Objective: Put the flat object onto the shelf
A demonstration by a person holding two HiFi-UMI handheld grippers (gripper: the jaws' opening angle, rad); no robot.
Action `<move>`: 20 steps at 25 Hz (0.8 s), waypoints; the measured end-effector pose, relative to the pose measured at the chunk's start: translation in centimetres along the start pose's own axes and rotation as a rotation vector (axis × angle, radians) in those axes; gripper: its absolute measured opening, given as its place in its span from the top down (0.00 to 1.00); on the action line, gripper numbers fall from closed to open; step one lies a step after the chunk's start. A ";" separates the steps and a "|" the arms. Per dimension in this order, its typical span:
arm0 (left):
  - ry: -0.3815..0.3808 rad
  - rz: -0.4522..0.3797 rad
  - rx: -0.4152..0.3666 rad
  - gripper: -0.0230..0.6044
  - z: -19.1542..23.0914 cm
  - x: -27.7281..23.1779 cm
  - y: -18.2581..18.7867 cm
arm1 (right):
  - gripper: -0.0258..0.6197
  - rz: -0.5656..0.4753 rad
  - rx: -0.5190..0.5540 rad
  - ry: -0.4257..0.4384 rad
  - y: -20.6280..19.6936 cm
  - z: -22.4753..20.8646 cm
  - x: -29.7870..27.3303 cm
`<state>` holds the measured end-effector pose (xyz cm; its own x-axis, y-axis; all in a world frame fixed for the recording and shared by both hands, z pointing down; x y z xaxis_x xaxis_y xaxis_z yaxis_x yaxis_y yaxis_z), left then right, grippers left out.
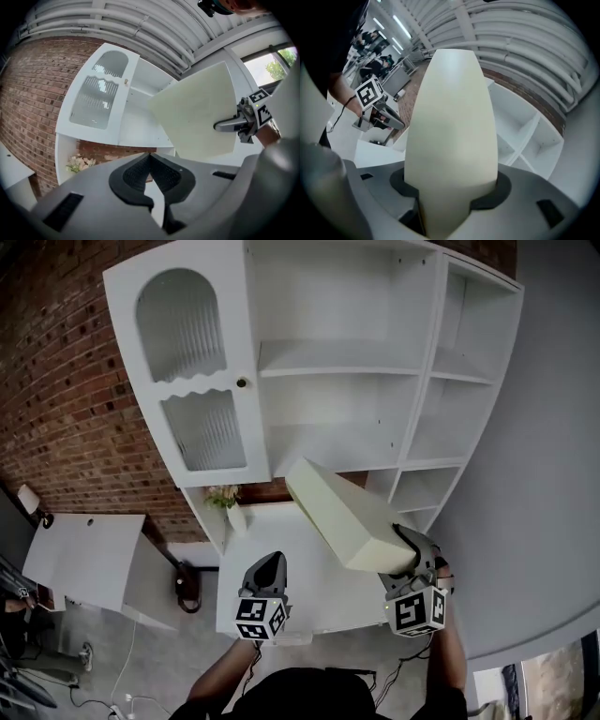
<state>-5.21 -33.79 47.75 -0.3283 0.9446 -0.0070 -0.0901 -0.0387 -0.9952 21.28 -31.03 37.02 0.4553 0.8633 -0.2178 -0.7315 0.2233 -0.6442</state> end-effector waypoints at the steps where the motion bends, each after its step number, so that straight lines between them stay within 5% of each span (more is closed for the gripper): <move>1: -0.001 -0.004 0.001 0.95 -0.4 -0.4 0.2 | 0.53 -0.002 0.046 -0.008 0.7 -1.2 0.1; 7: -0.002 -0.021 -0.015 0.95 -2.1 -1.7 1.1 | 0.53 0.012 0.357 -0.148 5.2 -8.0 0.4; 20: 0.016 -0.009 -0.006 0.95 -2.1 -2.1 1.0 | 0.52 0.118 0.711 -0.270 11.6 -18.7 -5.2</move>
<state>-2.68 -35.12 46.56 -0.3126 0.9499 0.0006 -0.0877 -0.0283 -0.9957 19.86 -41.41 16.96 0.2810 0.9596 -0.0106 -0.9595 0.2812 0.0182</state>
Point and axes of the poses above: the fingertips, and each gripper's own axes: x backward along the fingers, z to its left, y out of its top, the point moved 8 cm from there along x, backward along the fingers, and after that the axes turned 5 degrees about y, right-handed, at the moved point
